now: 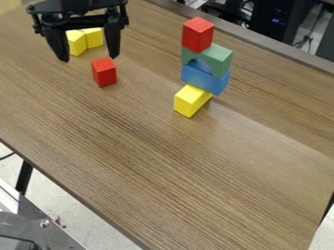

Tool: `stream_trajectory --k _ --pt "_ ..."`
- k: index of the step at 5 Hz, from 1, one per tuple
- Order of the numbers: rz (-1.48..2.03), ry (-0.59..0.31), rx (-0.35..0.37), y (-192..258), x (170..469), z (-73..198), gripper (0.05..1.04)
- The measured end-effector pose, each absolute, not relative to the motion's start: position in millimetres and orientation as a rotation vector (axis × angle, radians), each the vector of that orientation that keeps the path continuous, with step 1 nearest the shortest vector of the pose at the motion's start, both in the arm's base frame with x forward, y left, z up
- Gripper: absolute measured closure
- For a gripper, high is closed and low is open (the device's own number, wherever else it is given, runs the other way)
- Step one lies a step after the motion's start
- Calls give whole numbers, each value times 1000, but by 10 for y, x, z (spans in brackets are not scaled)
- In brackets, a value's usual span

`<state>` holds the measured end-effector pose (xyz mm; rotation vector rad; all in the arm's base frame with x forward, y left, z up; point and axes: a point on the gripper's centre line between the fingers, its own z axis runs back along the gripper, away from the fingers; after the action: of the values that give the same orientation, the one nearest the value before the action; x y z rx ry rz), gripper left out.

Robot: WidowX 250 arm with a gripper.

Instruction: Pick up the red cube on the table and put it next to the red cube on the green arch

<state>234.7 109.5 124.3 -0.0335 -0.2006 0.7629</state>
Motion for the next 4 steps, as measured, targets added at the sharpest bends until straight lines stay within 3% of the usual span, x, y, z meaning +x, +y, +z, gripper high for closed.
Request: stream_trajectory --k 2,4 --pt "781 -152 -45 1089 2372 1056 84" --pt "782 -173 -71 1148 2577 918 84"
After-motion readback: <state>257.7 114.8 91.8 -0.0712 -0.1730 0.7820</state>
